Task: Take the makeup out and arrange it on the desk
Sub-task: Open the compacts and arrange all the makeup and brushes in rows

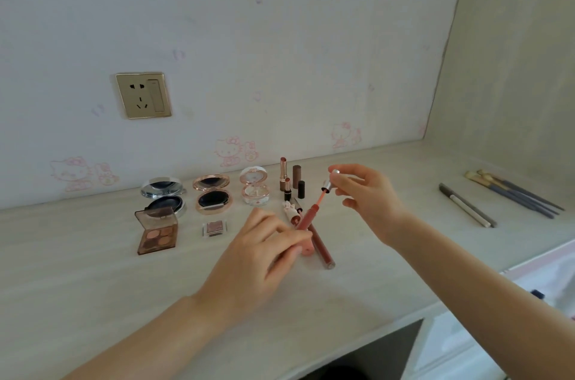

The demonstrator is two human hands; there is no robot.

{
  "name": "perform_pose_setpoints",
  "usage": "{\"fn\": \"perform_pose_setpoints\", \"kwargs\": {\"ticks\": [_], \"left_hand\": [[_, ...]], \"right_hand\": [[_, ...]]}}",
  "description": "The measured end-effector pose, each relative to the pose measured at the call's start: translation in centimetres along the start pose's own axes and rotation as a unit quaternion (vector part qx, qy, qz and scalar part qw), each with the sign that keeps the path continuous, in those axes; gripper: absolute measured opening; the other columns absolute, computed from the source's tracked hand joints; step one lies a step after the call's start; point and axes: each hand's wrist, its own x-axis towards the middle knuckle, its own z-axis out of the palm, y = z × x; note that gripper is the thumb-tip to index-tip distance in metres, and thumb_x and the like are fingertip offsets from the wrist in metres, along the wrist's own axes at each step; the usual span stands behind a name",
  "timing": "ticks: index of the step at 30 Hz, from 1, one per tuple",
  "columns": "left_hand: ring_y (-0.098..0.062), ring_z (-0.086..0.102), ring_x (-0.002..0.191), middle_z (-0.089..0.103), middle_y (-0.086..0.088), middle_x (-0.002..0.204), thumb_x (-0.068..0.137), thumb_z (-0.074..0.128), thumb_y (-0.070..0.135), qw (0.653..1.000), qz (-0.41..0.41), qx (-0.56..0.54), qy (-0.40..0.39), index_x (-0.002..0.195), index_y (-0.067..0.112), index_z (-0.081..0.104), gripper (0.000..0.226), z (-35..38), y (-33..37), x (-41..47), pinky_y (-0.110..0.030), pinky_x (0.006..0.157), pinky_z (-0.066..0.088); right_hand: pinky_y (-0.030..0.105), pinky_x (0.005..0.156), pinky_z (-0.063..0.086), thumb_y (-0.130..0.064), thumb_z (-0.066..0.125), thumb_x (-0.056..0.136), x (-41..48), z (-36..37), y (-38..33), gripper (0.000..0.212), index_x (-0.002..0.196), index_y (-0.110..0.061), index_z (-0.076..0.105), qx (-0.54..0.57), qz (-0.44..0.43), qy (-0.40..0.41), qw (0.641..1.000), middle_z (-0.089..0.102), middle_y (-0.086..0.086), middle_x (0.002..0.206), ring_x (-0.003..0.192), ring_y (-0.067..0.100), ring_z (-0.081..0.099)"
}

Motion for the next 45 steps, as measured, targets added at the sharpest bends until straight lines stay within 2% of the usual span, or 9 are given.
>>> {"fn": "perform_pose_setpoints", "kwargs": {"ticks": [4,9,14,24,29,32,35,41,45], "left_hand": [[-0.009,0.043,0.110,0.056,0.012,0.097,0.082,0.068,0.036,0.997,-0.017,-0.047,-0.058,0.114,0.024,0.068,0.034,2.2,1.1,1.0,-0.019,0.095,0.037],[-0.005,0.034,0.117,0.051,0.018,0.103,0.074,0.068,0.055,0.991,-0.011,-0.060,-0.118,0.124,0.032,0.059,0.055,4.3,1.6,2.5,-0.017,0.101,0.031],[-0.006,0.035,0.115,0.054,0.016,0.100,0.079,0.060,0.060,0.991,0.011,-0.024,-0.133,0.124,0.032,0.060,0.053,5.8,1.8,3.0,-0.030,0.097,0.039],[-0.006,0.034,0.115,0.054,0.013,0.099,0.082,0.052,0.064,0.992,0.005,0.007,-0.125,0.123,0.030,0.062,0.055,6.3,0.9,2.8,-0.024,0.100,0.030],[-0.008,0.039,0.115,0.049,0.011,0.109,0.082,0.054,0.064,0.992,-0.001,0.007,-0.128,0.117,0.027,0.066,0.052,6.2,0.6,2.9,-0.019,0.098,0.027],[-0.009,0.042,0.126,0.056,0.010,0.119,0.083,0.053,0.063,0.991,-0.007,0.004,-0.131,0.115,0.025,0.068,0.051,6.4,0.6,2.8,-0.018,0.110,0.016],[-0.010,0.048,0.123,0.059,0.009,0.117,0.085,0.051,0.059,0.990,-0.017,-0.009,-0.137,0.114,0.024,0.068,0.049,6.5,0.7,2.8,-0.017,0.114,0.006],[-0.011,0.046,0.123,0.060,0.010,0.115,0.087,0.050,0.055,0.988,-0.029,-0.007,-0.150,0.114,0.025,0.067,0.044,6.7,0.5,2.8,-0.025,0.110,0.028],[-0.011,0.045,0.123,0.060,0.011,0.113,0.087,0.049,0.055,0.987,-0.040,-0.018,-0.156,0.112,0.025,0.068,0.043,6.8,0.3,2.8,-0.028,0.105,0.036]], "right_hand": [[0.024,0.067,0.044,-0.027,0.067,0.086,0.7,-1.2,-0.3,0.014,0.098,-0.021,0.071,-0.037,0.021,0.021,0.999,0.069,-0.006,0.080,0.073,0.010,0.054],[0.022,0.065,0.043,-0.026,0.065,0.088,1.6,-2.3,-0.1,0.013,0.098,-0.022,0.071,-0.064,0.034,0.036,0.997,0.067,-0.004,0.082,0.072,0.011,0.051],[0.021,0.063,0.042,-0.025,0.064,0.089,2.4,-2.8,1.1,0.010,0.096,-0.024,0.070,-0.109,0.054,0.009,0.992,0.066,-0.002,0.084,0.074,0.012,0.049],[0.018,0.066,0.041,-0.028,0.066,0.087,5.2,-0.8,3.0,0.015,0.100,-0.023,0.072,-0.175,0.056,-0.026,0.983,0.069,-0.005,0.082,0.070,0.002,0.054],[0.021,0.077,0.046,-0.029,0.066,0.086,6.2,0.3,3.5,0.016,0.099,-0.021,0.073,-0.234,0.043,-0.090,0.967,0.072,-0.003,0.089,0.085,0.005,0.061],[0.017,0.079,0.045,-0.024,0.064,0.086,6.6,0.7,3.4,0.021,0.105,-0.018,0.072,-0.259,0.049,-0.124,0.957,0.071,-0.002,0.093,0.088,0.003,0.060],[0.022,0.083,0.045,-0.024,0.065,0.085,7.1,1.0,3.6,0.021,0.104,-0.019,0.072,-0.289,0.049,-0.125,0.948,0.072,-0.001,0.093,0.095,0.009,0.061],[0.018,0.068,0.044,-0.026,0.066,0.085,7.6,2.0,4.0,0.018,0.100,-0.017,0.071,-0.321,0.012,-0.123,0.939,0.070,-0.004,0.081,0.080,0.005,0.062],[0.019,0.071,0.047,-0.027,0.066,0.084,8.1,2.3,4.3,0.018,0.099,-0.018,0.072,-0.332,0.000,-0.117,0.936,0.072,-0.001,0.087,0.085,0.008,0.063]]}}
